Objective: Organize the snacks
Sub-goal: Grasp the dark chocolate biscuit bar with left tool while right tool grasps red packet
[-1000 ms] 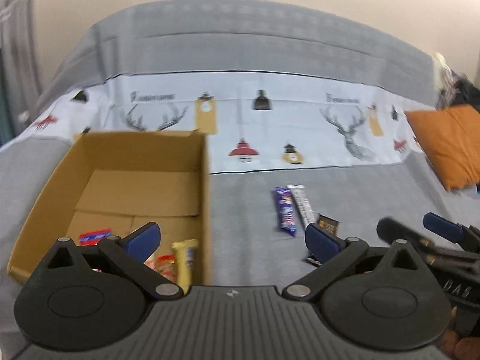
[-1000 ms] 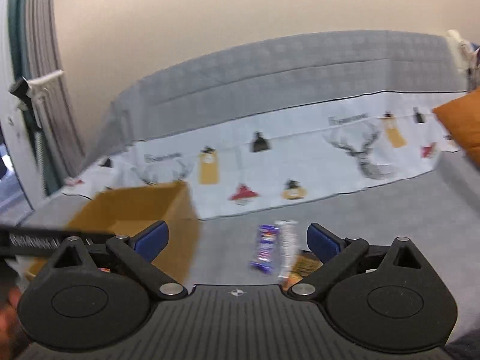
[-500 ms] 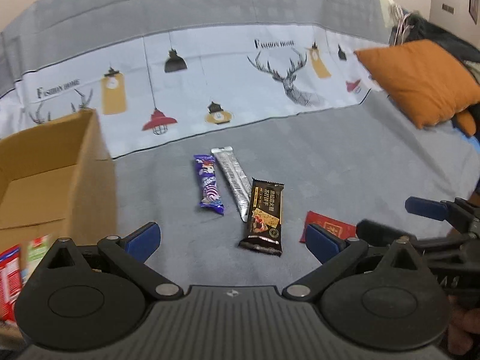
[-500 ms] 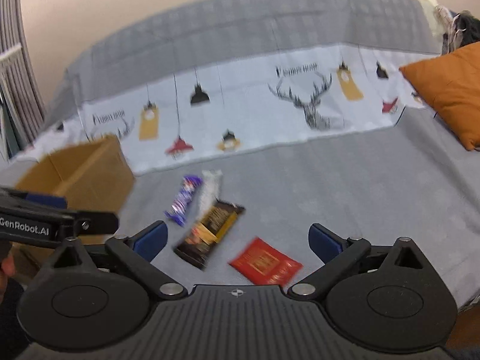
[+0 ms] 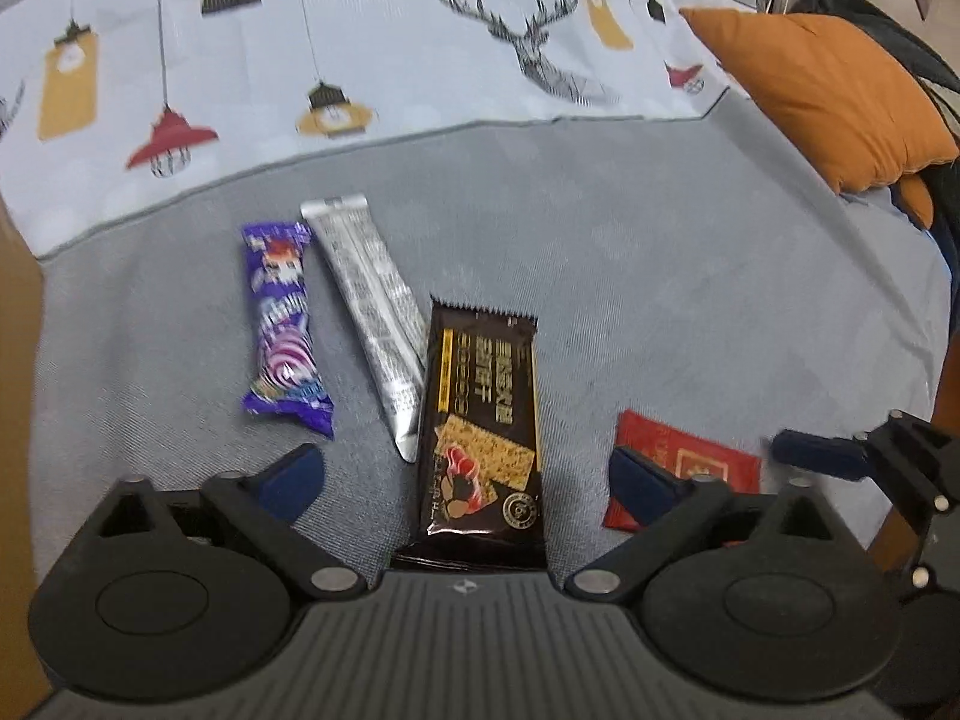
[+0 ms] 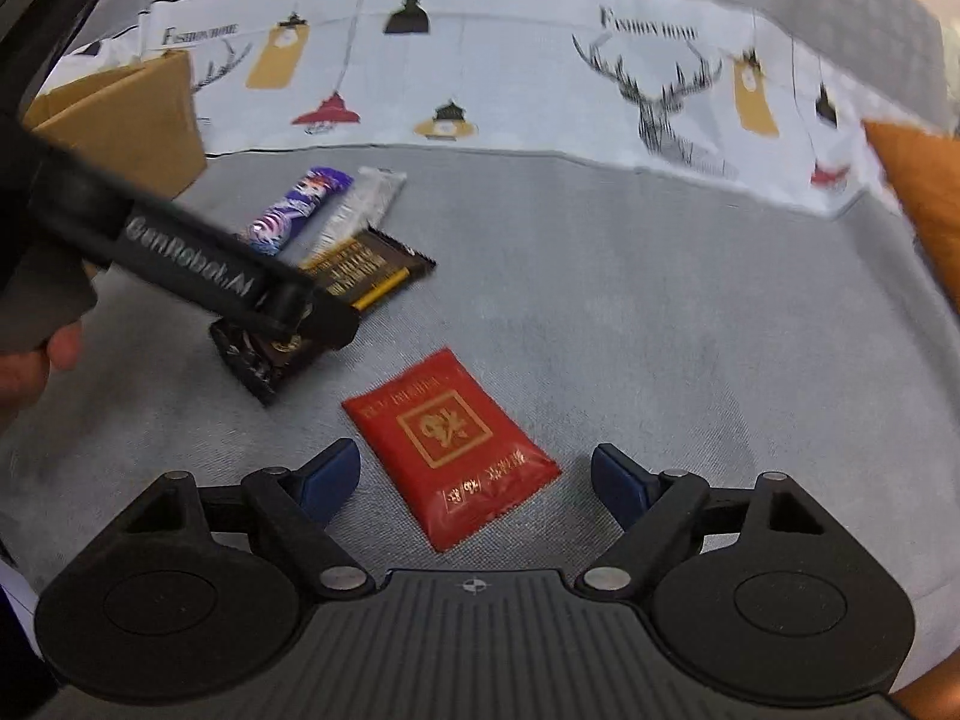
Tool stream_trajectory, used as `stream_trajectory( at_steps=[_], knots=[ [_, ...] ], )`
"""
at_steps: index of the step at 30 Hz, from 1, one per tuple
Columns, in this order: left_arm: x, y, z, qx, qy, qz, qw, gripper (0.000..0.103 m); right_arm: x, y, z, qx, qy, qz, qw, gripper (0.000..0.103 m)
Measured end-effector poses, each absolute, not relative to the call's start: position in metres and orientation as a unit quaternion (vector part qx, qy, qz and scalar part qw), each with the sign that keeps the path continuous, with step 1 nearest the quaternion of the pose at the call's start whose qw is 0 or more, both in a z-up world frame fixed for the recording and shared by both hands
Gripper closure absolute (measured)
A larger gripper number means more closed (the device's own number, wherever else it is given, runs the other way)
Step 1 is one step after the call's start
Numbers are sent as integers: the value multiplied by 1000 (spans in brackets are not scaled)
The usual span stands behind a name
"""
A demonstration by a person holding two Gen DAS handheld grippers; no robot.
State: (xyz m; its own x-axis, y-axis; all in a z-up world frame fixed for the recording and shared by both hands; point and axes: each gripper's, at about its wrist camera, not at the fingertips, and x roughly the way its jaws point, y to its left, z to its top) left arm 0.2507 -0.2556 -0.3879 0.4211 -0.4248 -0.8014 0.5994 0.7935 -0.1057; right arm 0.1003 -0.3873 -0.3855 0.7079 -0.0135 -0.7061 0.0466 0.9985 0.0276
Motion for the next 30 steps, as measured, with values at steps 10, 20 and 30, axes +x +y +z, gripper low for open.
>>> stream_trajectory(
  at_steps=[10,20,30],
  knots=[
    [229,-255,-391,158,431,-298,837,39,90,-364,-392,27,359,-62,931,44],
    [190,-236,-381,152,477,-267,824,47,73,-388,-375,135,359,-81,920,51],
    [196,-252,-386,192,451,-266,830,33,98,-373,-388,69,375,-92,920,47]
  ],
)
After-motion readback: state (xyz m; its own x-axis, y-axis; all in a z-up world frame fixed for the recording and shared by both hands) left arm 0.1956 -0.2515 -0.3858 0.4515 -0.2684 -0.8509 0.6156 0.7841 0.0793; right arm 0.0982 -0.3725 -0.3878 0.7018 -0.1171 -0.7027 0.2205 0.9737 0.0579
